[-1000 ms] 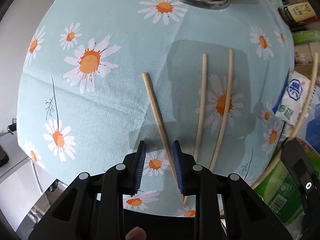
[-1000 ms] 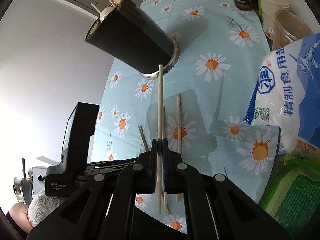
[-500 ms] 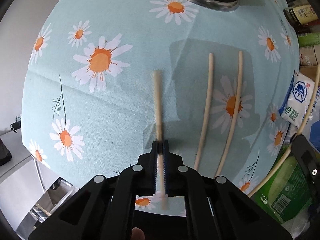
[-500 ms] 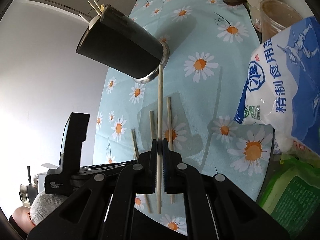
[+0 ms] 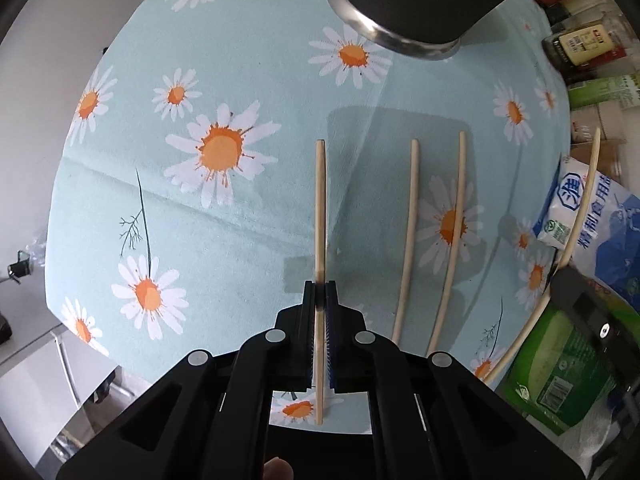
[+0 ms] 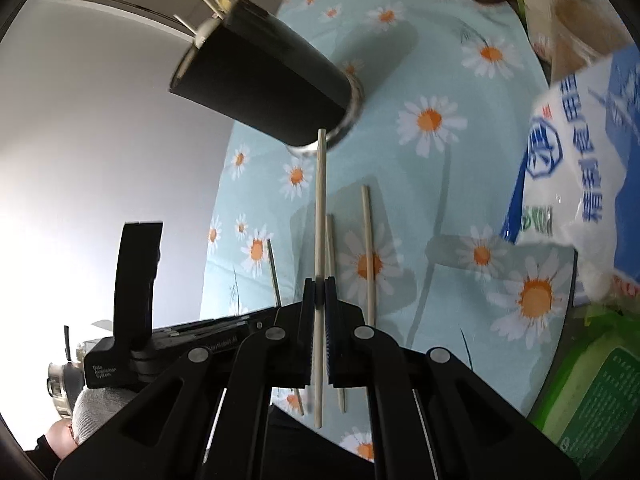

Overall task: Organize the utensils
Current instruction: 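Lift both held chopsticks and carry them toward the black holder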

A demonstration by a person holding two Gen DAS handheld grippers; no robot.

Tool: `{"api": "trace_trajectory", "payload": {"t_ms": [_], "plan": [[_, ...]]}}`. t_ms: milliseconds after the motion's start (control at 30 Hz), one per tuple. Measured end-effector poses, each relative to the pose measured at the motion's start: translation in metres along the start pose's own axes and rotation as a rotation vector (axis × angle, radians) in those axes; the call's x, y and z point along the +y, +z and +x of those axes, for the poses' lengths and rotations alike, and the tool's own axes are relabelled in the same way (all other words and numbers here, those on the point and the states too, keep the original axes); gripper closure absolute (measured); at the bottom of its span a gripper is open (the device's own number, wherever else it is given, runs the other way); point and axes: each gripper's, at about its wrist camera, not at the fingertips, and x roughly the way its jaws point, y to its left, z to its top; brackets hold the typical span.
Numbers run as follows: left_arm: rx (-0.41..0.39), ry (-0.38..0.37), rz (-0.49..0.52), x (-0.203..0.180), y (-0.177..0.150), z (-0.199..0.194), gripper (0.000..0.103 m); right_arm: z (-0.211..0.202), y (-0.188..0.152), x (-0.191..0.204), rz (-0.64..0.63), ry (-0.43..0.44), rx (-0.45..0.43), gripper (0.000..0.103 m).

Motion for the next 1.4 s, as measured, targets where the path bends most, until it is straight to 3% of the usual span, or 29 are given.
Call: {"api": "trace_trajectory", "payload": {"t_ms": [167,633,900,1067,1400], "plan": [[-0.044,-0.069,0.025,0.012,0.003,-0.011,0.099,0.006,-0.001,0.012,-0.023,-0.037,-0.001,0.097],[-0.365,-0.130,0.385,0.018,0.001,-0.080,0.099,0.030,-0.008,0.065,-0.089,-0.227,-0.100,0.097],[-0.438,-0.171,0.527,0.035,-0.006,-0.109,0.099,0.032,-0.014,0.083,-0.046,-0.262,-0.189,0.097],[-0.458,-0.252,0.553,0.046,-0.001,-0.115,0.099,0.036,-0.015,0.100,-0.040,-0.271,-0.244,0.097],[-0.515,-0.324,0.621,0.056,0.006,-0.141,0.099,0.028,-0.003,0.140,-0.122,-0.257,-0.366,0.097]]}}
